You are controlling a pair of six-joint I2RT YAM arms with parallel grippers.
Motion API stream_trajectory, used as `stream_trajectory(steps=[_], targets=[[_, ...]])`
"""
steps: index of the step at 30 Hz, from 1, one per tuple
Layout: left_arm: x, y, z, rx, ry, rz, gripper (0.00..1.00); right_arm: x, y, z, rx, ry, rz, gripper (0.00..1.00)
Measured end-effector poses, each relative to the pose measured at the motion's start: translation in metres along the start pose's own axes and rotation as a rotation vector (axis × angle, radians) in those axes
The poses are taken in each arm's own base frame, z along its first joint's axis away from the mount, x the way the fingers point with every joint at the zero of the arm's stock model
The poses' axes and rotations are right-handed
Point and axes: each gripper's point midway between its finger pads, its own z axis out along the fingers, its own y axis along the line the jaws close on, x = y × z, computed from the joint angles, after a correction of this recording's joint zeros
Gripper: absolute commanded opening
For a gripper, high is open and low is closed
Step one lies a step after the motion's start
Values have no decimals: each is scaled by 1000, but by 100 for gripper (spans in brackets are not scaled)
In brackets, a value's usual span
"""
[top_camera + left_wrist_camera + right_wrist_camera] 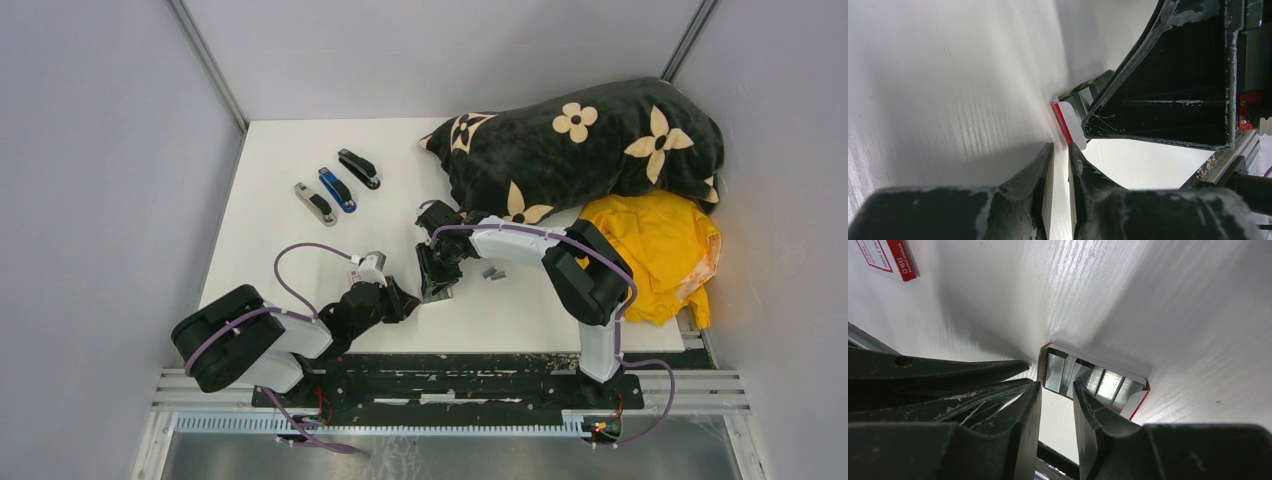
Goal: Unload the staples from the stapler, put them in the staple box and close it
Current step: Place the staple in the staple box.
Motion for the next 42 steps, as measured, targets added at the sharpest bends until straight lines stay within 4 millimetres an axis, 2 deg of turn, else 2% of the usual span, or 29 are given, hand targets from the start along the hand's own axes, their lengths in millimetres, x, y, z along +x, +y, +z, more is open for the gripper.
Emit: stream_trajectory(steps=[42], targets=[[0,0,0,0,0,0,24,-6,-6,-3,23,-32,1,41]])
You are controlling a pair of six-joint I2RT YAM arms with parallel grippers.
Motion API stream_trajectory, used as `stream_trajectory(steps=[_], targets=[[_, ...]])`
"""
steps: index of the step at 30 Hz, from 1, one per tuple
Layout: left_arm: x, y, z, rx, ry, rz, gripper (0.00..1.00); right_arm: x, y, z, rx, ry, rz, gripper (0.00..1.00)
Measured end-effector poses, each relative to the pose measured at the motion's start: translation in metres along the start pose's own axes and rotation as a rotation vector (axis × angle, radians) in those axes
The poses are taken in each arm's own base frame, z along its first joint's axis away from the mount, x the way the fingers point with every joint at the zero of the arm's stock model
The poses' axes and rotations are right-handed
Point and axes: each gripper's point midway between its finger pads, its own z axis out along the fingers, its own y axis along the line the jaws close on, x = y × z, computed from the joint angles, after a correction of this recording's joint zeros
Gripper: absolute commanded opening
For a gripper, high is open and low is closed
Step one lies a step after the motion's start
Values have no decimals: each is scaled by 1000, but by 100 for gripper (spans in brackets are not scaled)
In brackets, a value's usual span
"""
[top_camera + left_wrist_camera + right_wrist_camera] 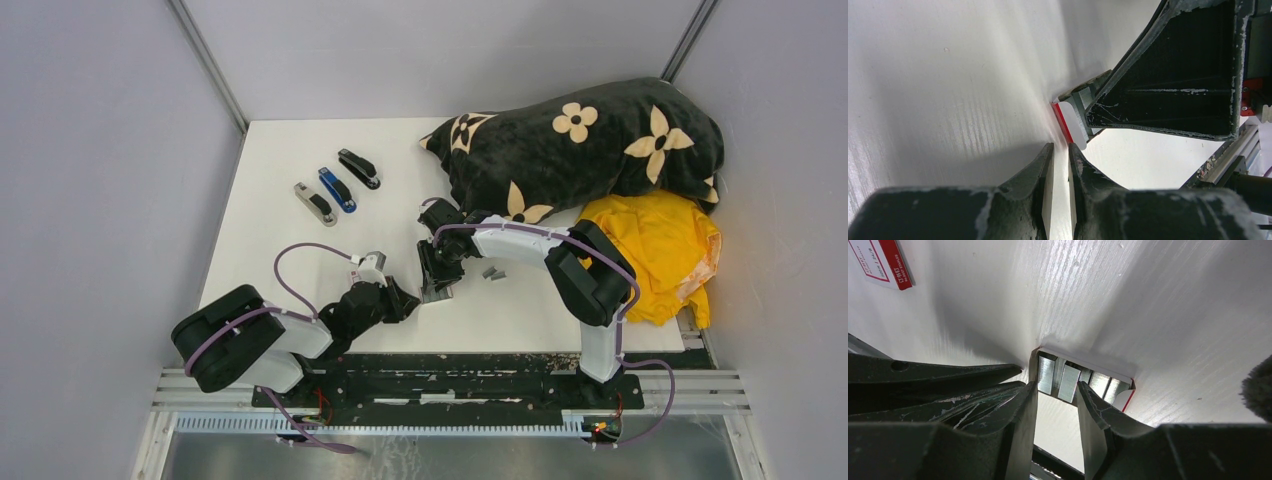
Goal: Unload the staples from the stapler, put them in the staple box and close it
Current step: Place the staple in the staple box.
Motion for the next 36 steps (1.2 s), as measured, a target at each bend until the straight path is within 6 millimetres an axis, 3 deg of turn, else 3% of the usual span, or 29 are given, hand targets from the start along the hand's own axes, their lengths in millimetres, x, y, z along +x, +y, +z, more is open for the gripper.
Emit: stream_trajectory(steps=[36], targets=[[0,0,0,0,0,0,24,8,5,5,-40,44,24,41]])
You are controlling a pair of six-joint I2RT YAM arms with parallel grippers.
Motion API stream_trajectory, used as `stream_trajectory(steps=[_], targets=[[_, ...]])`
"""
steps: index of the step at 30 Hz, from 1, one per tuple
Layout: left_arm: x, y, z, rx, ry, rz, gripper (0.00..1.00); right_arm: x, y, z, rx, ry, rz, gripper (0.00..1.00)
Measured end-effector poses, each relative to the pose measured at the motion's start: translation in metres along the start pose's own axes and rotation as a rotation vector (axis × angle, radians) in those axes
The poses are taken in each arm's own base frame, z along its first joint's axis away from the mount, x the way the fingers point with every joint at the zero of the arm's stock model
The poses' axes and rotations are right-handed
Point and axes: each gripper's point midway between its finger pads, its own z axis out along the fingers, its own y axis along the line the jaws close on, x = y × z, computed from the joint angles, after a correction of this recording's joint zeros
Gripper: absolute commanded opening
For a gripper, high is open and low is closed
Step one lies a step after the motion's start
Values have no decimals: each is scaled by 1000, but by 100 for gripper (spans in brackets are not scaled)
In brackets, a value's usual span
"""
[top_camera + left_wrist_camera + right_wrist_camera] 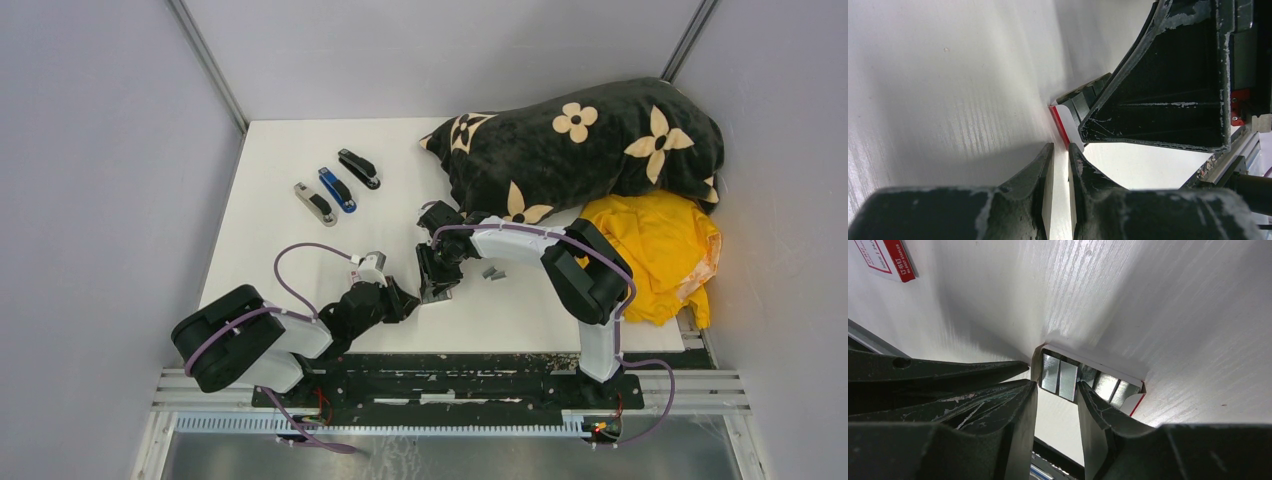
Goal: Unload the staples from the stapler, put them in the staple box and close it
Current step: Place the staple in the staple box.
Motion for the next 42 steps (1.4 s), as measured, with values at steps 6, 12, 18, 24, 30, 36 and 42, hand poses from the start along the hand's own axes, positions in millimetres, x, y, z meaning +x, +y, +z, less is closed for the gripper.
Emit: stream_trajectory(steps=[6,12,18,24,30,36,42], targets=[[0,0,0,0,0,0,24,2,-1,1,2,4,7,40],[0,0,0,0,0,0,24,4,-3,2,6,9,17,40],[0,0,0,0,0,0,24,5,0,3,-11,12,25,40],[0,0,0,0,0,0,24,5,3,3,-25,15,34,40],[0,0,0,0,0,0,24,4,3,2,-27,16,43,40],[0,0,0,0,0,0,24,4,2,2,-26,16,40,41],[0,0,0,-2,1,0,24,4,2,2,-26,15,32,42]])
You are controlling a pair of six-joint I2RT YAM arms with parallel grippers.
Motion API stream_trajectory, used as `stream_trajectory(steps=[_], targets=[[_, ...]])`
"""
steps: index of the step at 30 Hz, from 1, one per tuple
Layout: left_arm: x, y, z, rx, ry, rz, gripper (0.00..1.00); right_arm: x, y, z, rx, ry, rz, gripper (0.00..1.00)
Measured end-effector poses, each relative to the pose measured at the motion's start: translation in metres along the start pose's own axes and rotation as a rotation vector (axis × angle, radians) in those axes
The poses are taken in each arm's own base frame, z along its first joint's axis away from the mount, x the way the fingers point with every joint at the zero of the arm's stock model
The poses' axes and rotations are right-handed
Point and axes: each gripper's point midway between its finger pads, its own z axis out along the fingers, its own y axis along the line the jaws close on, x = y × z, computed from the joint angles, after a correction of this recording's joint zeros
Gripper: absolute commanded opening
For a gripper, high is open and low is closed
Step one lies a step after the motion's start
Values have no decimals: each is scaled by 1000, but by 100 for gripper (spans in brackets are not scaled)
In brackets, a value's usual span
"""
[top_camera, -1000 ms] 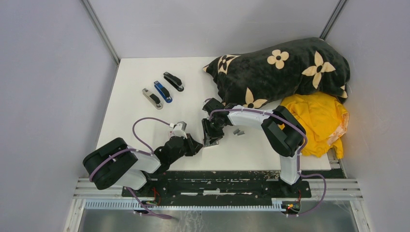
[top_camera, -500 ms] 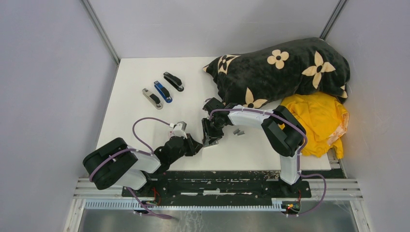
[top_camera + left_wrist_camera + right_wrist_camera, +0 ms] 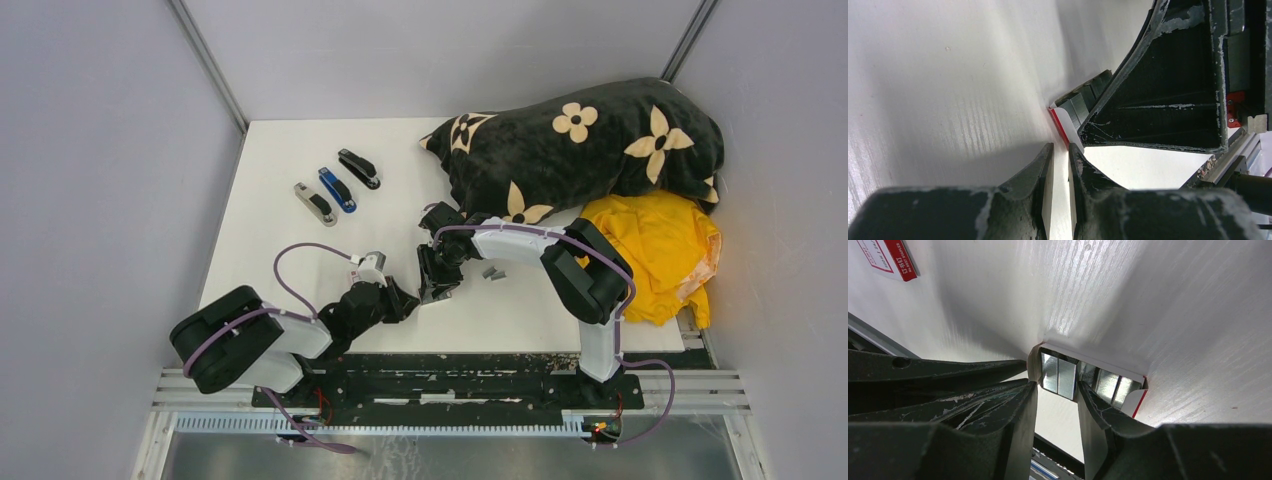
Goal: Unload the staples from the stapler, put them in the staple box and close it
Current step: Place the staple in the staple box, then pick up the staple from the center of the board.
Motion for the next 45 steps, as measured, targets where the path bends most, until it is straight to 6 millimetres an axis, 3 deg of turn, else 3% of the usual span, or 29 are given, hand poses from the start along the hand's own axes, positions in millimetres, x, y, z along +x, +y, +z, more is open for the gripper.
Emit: stream_trajectory(steps=[16,25,27,31,34,36,38,40,45], targets=[[-1,2,-6,-17,5,2,26,-2,3,-6,-9,-13,-25,43],[-20,-5,-21,-2,-67,-6,28,-4,11,-20,-38,-43,-53,49],[-24,-6,-26,7,-84,-8,35,-3,14,-24,-54,-42,-67,57],[-36,-18,-39,71,-137,-5,65,2,33,-38,-212,-10,-176,67],[-44,-29,-49,144,-180,13,92,10,53,-66,-422,8,-315,80],[-47,-38,-55,204,-197,28,100,9,62,-92,-523,-24,-419,89],[-50,-48,-59,255,-209,49,99,8,66,-120,-585,-81,-526,98],[-52,-58,-62,303,-216,69,99,9,70,-154,-632,-157,-633,100],[-53,-82,-59,377,-171,126,94,-20,41,-234,-627,-434,-705,99]])
